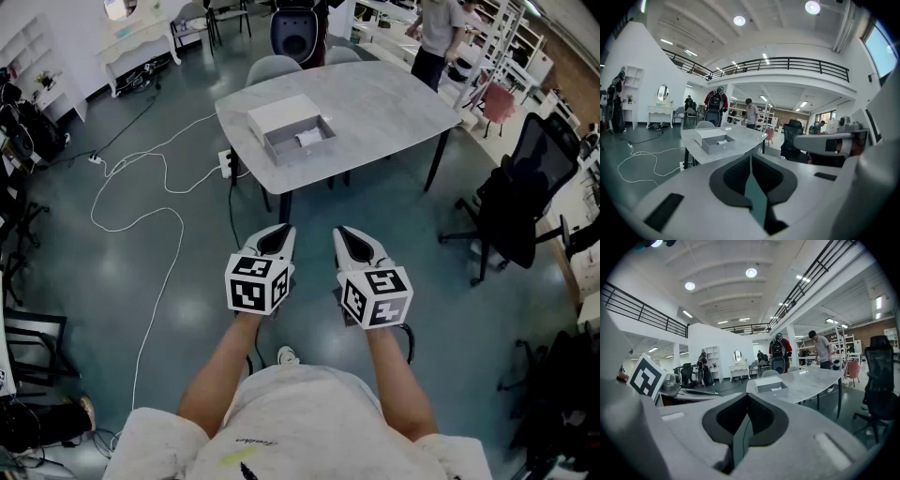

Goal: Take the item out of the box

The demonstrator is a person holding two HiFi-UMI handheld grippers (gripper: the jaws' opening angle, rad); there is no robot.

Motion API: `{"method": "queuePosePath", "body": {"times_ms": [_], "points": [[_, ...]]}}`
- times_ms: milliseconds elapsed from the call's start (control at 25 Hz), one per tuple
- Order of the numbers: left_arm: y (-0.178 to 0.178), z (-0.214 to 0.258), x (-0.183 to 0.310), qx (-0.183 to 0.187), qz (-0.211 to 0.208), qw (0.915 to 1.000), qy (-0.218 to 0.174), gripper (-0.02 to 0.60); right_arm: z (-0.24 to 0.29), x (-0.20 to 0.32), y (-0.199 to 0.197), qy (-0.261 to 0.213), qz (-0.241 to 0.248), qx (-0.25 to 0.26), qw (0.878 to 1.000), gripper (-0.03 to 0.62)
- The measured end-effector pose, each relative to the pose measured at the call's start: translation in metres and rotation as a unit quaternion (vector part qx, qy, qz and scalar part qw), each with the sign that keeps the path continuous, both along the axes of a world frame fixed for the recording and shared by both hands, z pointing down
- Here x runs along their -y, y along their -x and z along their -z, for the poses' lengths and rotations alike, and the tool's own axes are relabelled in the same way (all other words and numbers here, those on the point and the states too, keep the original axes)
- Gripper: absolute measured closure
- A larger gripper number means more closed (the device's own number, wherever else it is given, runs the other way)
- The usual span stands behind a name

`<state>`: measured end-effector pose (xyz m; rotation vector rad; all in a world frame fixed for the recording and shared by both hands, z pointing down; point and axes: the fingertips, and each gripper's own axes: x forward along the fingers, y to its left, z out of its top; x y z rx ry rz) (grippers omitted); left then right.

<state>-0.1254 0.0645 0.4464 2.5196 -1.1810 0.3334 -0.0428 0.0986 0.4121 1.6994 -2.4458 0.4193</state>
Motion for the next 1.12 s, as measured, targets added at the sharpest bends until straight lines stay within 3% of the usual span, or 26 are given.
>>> {"method": "queuePosePath", "body": {"times_ms": [520, 1120], "points": [[0.014, -0.002, 0.015, -0.003, -0.018, 0.9998, 0.000, 0.560, -0.001, 0.012, 0.022, 0.002, -0.003, -0.011, 1.000, 0.589], [-0.002, -0.012, 0.061, 0.010, -0.021, 0.9997, 0.007, 0.560, -0.014, 0.059, 0.002, 0.009, -0.004, 0.000, 1.000, 0.589]]}}
